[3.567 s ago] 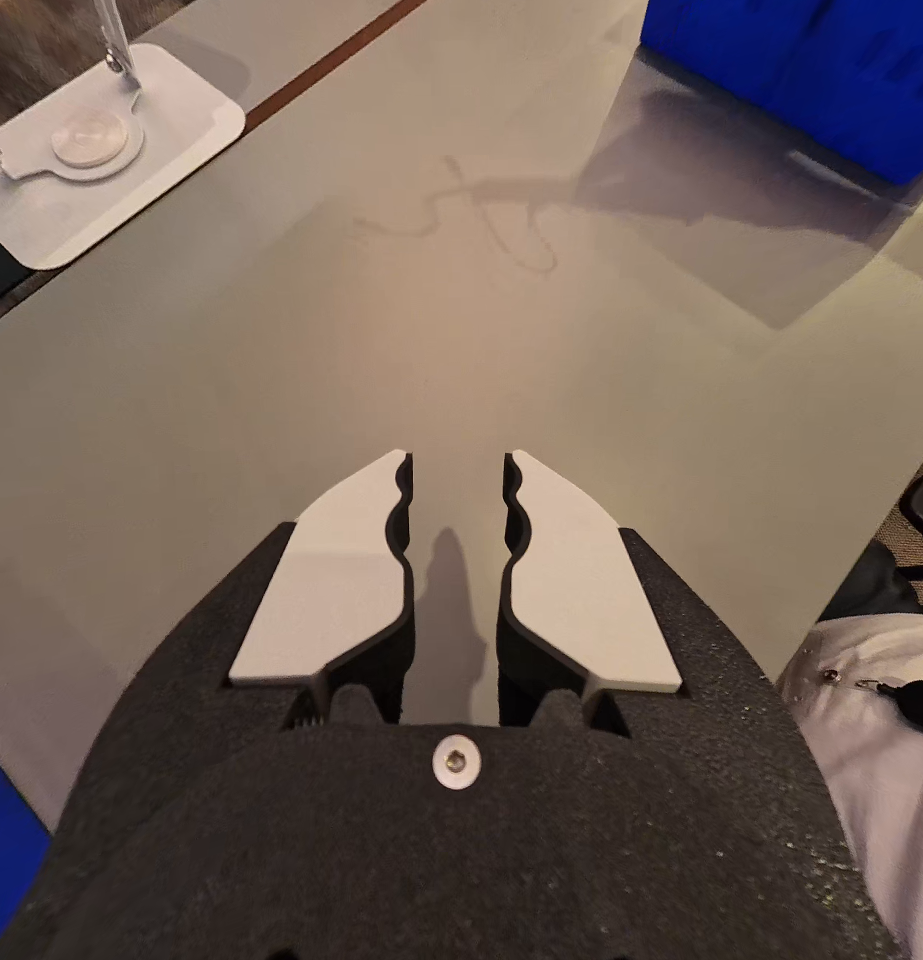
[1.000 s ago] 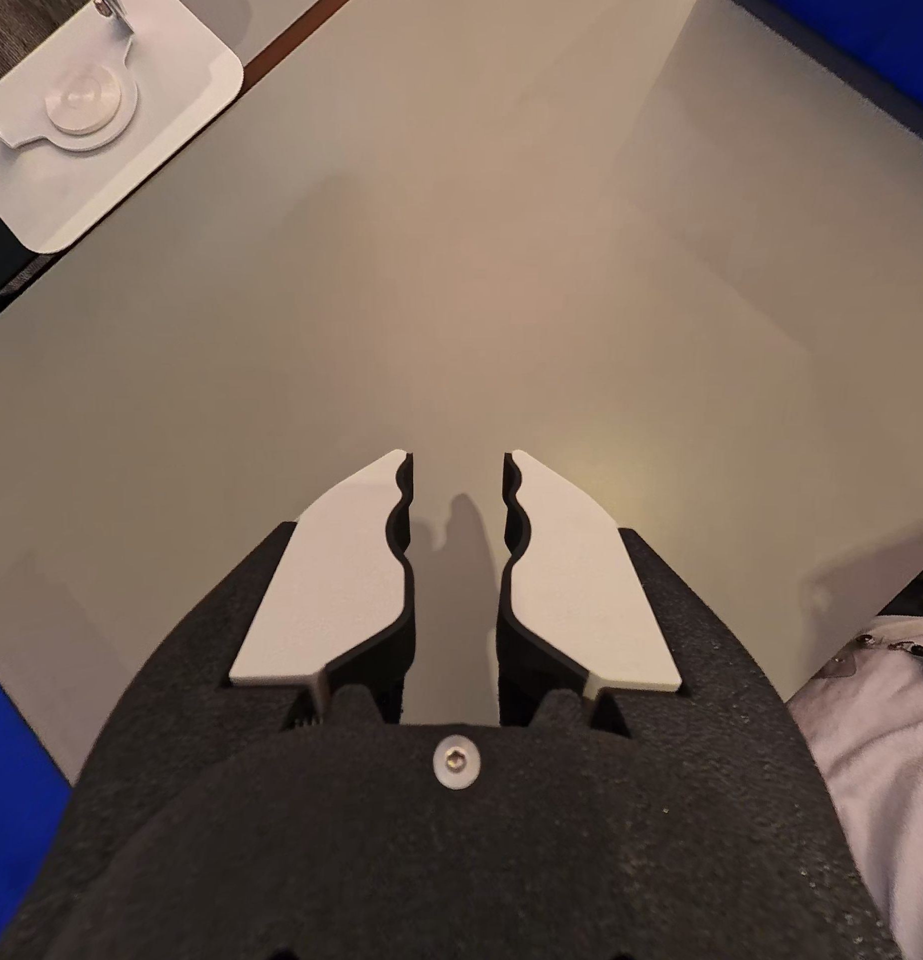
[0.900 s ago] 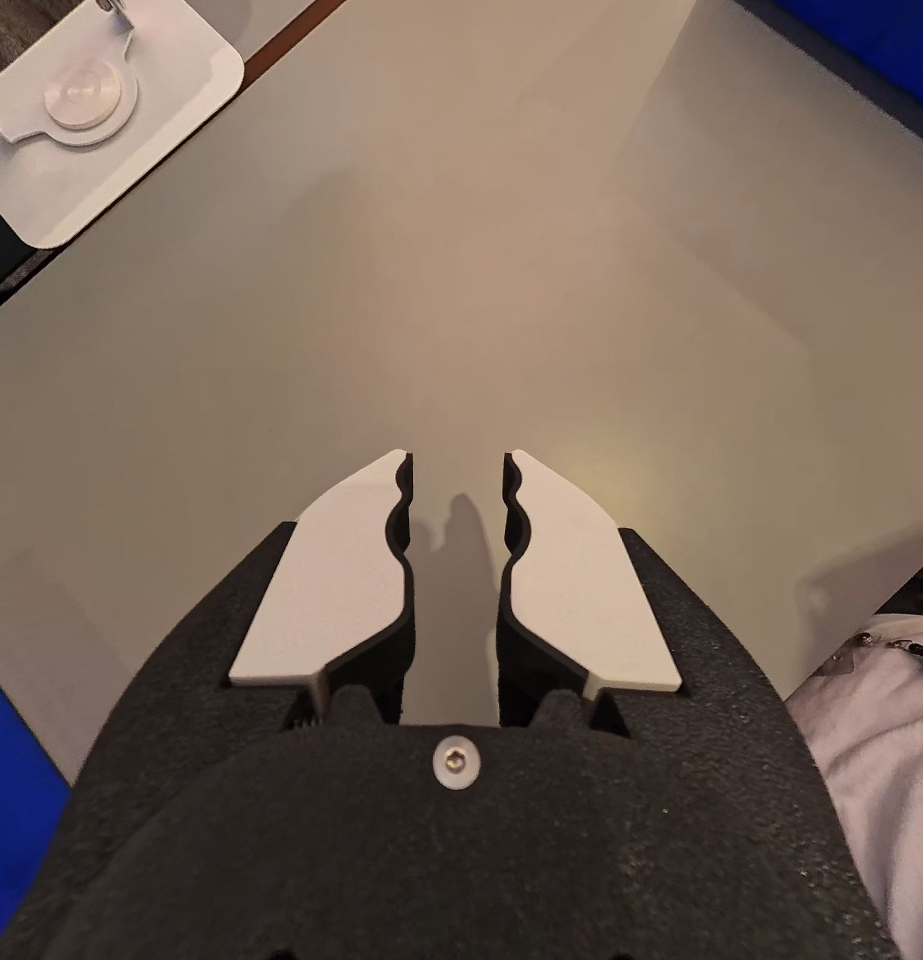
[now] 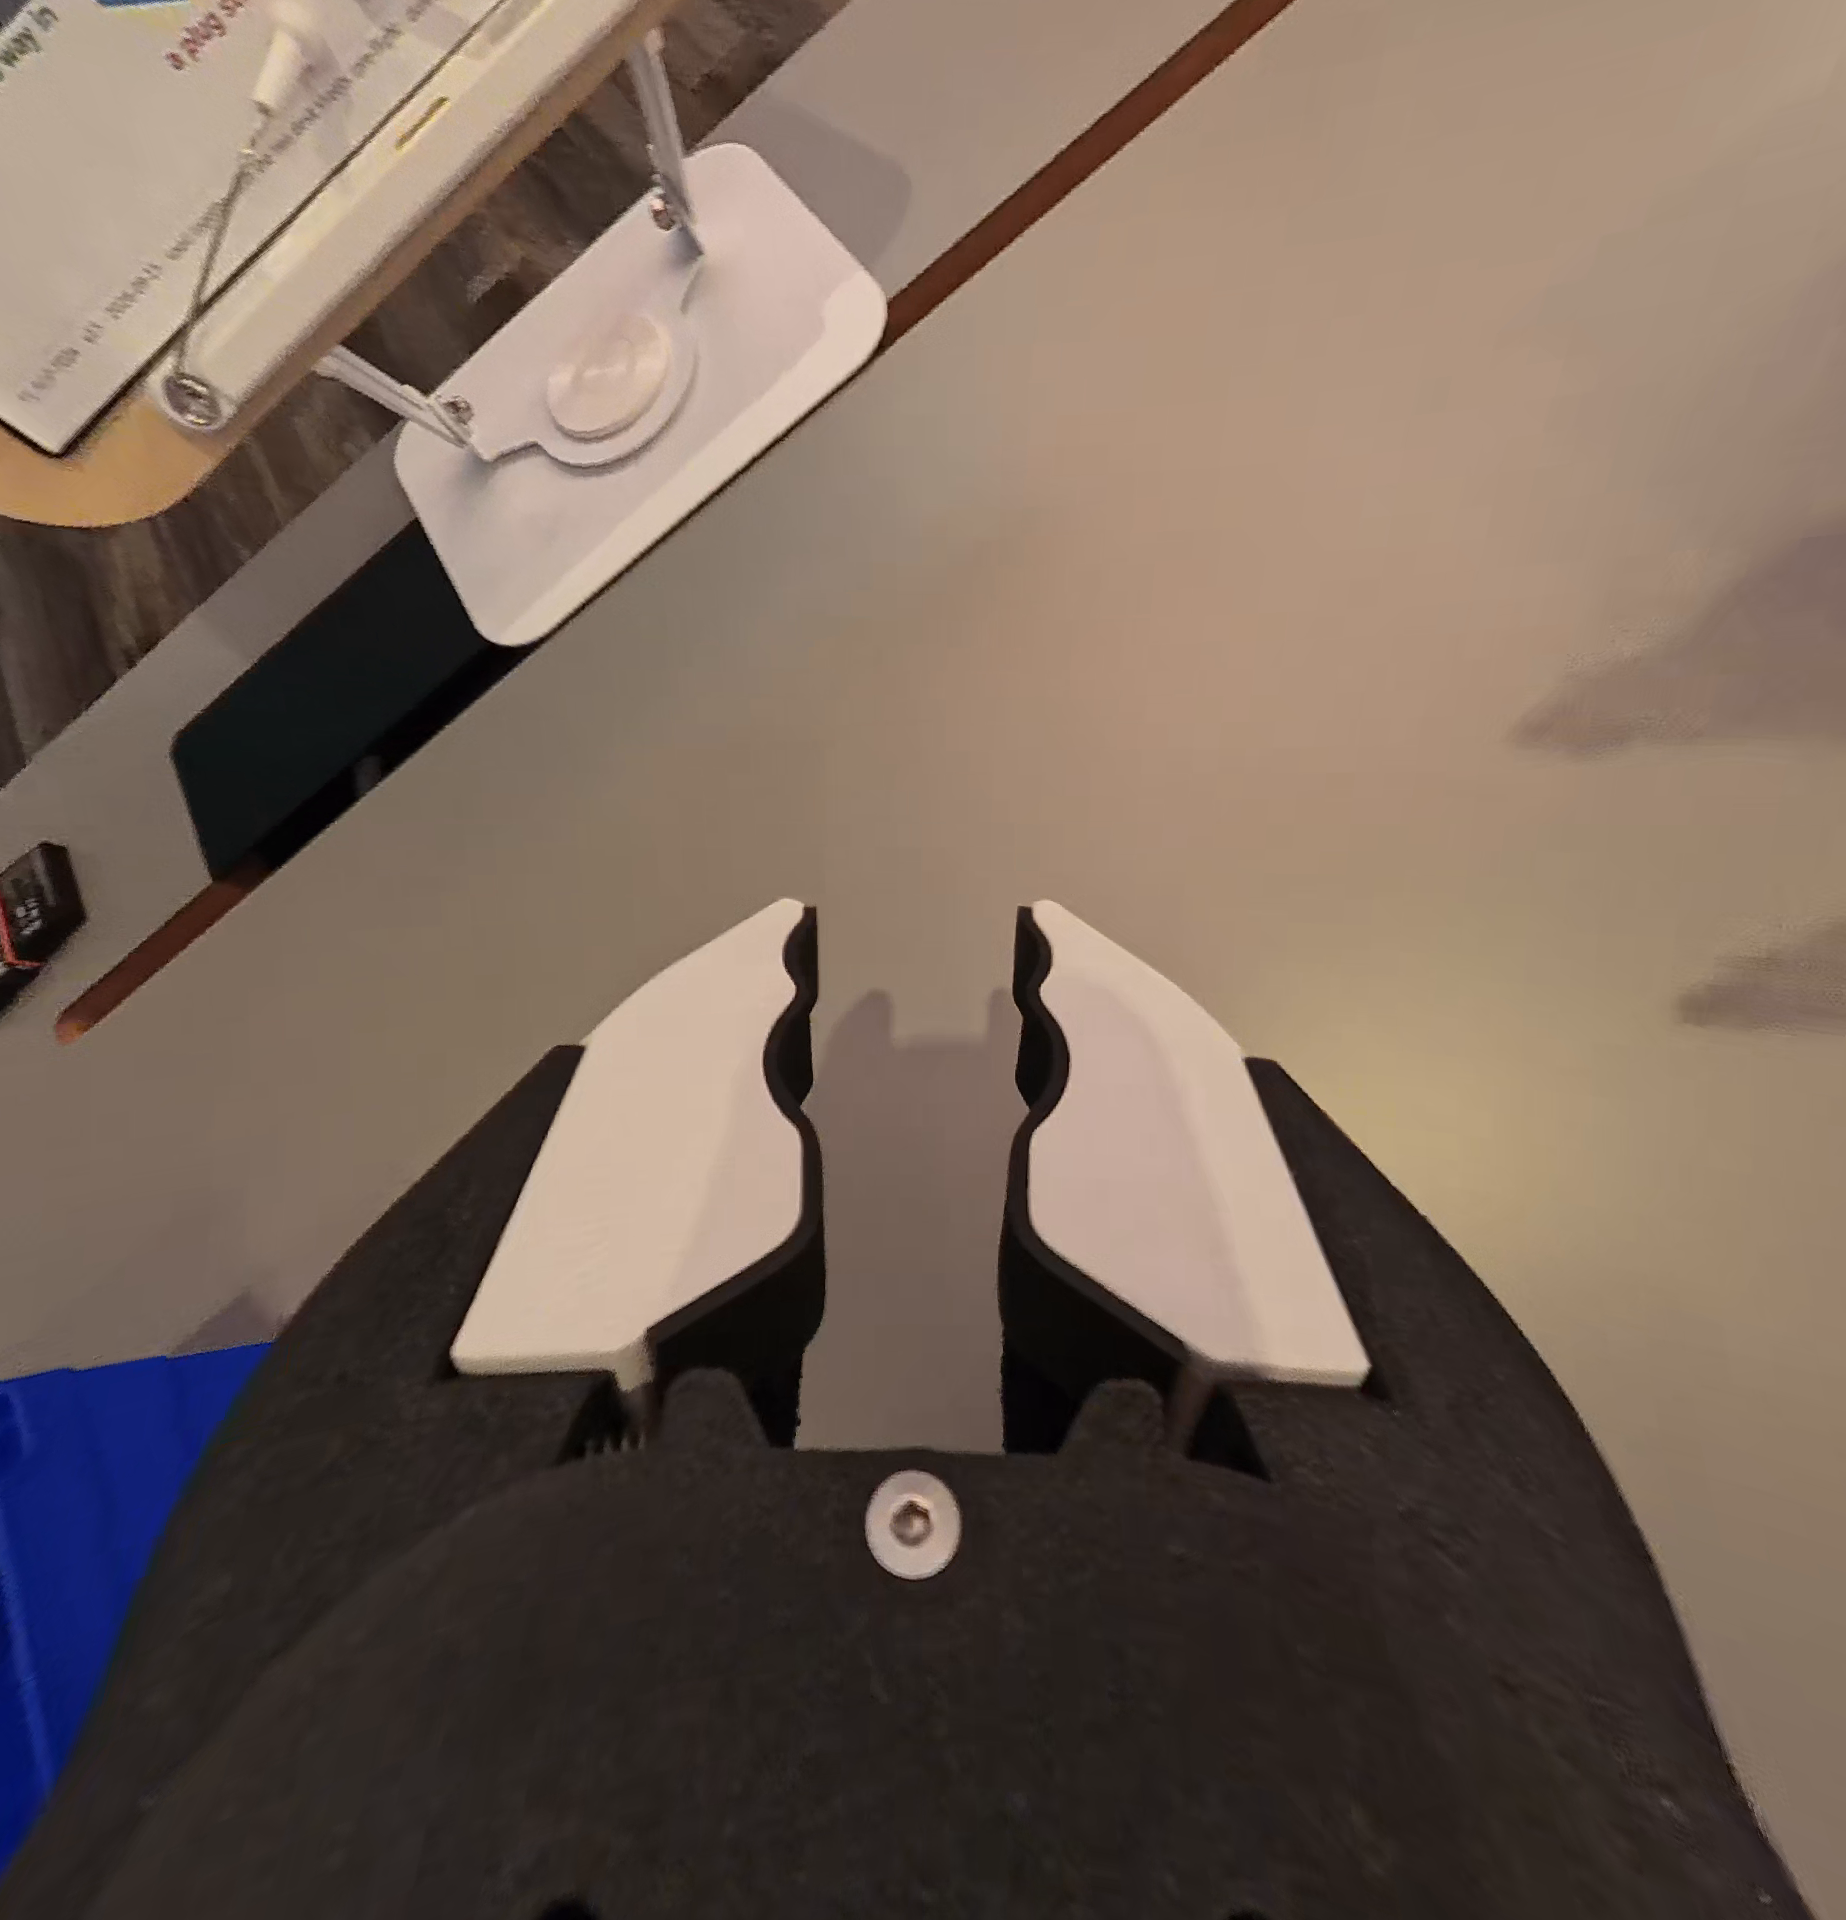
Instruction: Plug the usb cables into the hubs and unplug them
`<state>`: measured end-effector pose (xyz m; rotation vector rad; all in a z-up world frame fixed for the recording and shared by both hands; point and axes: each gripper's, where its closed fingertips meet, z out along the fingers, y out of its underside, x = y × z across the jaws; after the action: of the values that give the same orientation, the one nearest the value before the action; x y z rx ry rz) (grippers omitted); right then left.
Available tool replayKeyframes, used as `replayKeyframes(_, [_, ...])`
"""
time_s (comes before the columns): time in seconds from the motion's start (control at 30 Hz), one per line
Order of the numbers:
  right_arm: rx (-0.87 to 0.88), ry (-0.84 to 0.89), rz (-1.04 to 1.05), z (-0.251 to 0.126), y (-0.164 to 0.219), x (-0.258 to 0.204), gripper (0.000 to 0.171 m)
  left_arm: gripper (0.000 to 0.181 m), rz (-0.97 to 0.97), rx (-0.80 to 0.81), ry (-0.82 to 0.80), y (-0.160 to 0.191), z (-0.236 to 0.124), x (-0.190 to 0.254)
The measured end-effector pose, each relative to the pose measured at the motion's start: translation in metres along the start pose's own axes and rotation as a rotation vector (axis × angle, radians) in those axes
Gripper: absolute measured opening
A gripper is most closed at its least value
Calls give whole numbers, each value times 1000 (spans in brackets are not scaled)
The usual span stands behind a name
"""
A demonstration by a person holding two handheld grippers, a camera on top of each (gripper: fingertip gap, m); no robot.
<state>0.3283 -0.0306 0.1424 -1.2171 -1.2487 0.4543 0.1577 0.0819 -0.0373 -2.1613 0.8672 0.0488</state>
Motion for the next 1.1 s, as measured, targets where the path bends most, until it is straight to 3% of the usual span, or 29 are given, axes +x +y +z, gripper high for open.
replayKeyframes(0.23, [388,-210,107,70,-100,-68,100,36,1,-12,-82,-1,16,-26])
replayKeyframes(0.4, [555,-290,57,107,-137,-106,115,35,1,-48,-67,0,24,-26])
replayKeyframes(0.7, [468,-217,-224,180,-123,-135,114,34,54,-9,-67,-8,14,-25])
replayKeyframes(1.1, [355,-272,-251,213,-109,-139,111,34,66,-13,-68,0,22,-32])
